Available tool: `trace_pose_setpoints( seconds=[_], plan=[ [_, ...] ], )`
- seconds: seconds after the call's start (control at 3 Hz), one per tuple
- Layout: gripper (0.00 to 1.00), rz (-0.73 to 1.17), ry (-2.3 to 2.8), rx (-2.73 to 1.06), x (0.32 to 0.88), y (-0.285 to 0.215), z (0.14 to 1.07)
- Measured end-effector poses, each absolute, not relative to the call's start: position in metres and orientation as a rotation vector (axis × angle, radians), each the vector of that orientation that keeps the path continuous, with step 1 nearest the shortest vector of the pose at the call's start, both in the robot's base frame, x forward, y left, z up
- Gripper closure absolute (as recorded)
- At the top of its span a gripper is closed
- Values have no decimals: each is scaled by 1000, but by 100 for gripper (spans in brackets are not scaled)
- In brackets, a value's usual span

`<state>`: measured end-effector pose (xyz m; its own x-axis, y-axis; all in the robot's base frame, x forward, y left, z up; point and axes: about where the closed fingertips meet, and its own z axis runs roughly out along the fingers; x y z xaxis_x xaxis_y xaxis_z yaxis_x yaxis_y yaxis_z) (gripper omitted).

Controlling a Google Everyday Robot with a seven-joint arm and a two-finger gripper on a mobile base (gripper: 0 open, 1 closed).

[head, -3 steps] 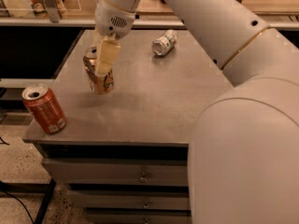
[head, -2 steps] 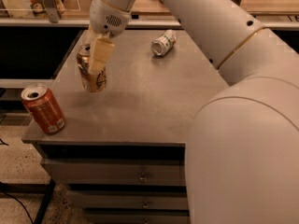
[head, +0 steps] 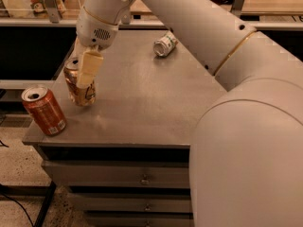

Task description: Move orange can near coke can

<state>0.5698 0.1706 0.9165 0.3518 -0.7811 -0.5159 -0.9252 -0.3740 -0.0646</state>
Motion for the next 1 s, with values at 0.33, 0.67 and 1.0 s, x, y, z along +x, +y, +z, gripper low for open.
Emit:
trace_pose_setpoints(
  seconds=[0.33, 0.67, 1.0],
  plan=[
    [84, 588, 1507, -2302, 565, 179, 902],
    [61, 592, 1492, -2327, 562, 187, 895],
    [37, 601, 1478, -2349, 562, 193, 888]
  ],
)
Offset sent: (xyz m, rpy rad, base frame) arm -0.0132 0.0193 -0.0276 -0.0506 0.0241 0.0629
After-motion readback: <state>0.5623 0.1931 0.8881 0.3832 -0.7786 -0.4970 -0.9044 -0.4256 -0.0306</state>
